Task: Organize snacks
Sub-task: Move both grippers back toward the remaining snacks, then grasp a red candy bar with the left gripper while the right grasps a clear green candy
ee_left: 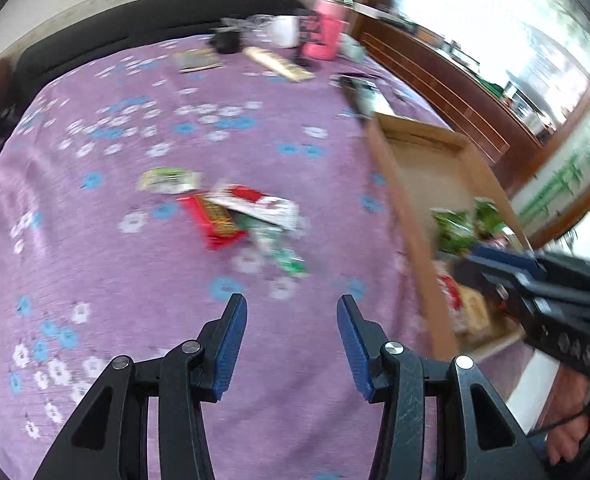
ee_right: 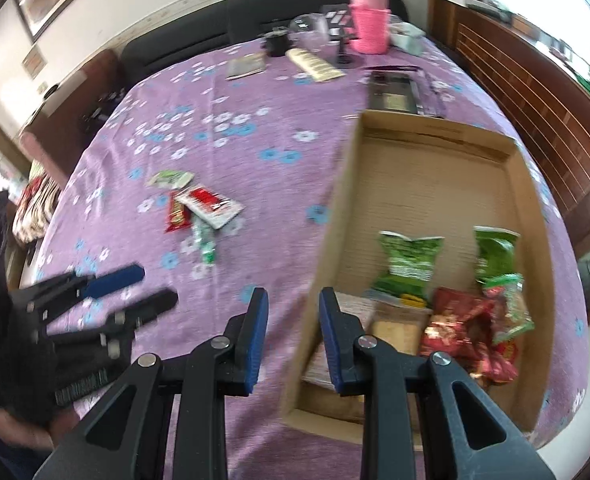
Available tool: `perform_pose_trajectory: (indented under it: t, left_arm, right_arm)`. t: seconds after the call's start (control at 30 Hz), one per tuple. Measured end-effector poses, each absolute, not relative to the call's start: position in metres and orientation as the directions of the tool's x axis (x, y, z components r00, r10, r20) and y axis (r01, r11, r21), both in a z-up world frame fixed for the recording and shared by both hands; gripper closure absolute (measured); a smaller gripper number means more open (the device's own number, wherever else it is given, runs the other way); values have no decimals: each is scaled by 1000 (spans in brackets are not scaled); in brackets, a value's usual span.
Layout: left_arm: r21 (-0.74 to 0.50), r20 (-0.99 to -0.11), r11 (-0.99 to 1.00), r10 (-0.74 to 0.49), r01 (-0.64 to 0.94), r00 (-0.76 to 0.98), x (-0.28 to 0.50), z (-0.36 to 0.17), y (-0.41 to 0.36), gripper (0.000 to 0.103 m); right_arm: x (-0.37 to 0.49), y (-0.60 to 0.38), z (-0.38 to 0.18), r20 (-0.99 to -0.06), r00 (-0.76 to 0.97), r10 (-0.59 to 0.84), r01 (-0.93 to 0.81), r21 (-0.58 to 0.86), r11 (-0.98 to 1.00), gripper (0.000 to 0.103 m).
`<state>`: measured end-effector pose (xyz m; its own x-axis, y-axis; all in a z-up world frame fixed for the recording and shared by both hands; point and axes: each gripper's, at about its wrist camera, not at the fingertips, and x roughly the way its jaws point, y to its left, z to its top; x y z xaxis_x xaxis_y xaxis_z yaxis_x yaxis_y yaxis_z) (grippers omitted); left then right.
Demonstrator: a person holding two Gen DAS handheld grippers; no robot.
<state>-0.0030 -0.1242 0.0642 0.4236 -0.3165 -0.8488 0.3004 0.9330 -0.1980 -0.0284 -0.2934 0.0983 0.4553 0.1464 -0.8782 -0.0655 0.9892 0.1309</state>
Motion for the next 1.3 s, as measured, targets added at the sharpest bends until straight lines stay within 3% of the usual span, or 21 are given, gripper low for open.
perform_pose_trajectory:
  t: [0.2, 0.53, 0.7, 0.77, 0.83, 0.9, 1.3]
  left_arm:
    - [-193, -876, 966, -250, 174, 413, 33, 53, -95, 54]
    - [-171, -907, 977, -207, 127, 368, 93, 27, -107, 54]
    - [-131, -915, 982, -171, 133, 365, 110, 16, -116, 63]
    - [-114, -914, 985, -156, 133, 374, 113, 16, -116, 73]
    - [-113, -915, 986, -152, 122, 374, 112, 16, -112, 80]
    - [-118, -914, 986, -155, 121, 376, 106, 16, -107, 81]
    - [-93, -911, 989, -130, 114, 392, 14, 16, -60, 82]
  right_arm:
    - [-33, -286, 101, -874, 465, 140, -99, 106, 989, 77]
    - [-45, -305, 106, -868, 487, 94, -61, 73, 995, 77]
    - [-48, -314, 107, -864, 497, 80, -36, 72, 997, 77]
    - [-49, -315, 107, -864, 498, 80, -33, 73, 997, 77]
    - [-48, -314, 107, -863, 498, 83, -36, 75, 997, 77]
    - [-46, -311, 106, -863, 497, 93, -44, 82, 996, 77]
    - [-7, -257, 87, -890, 378, 254, -168, 204, 964, 77]
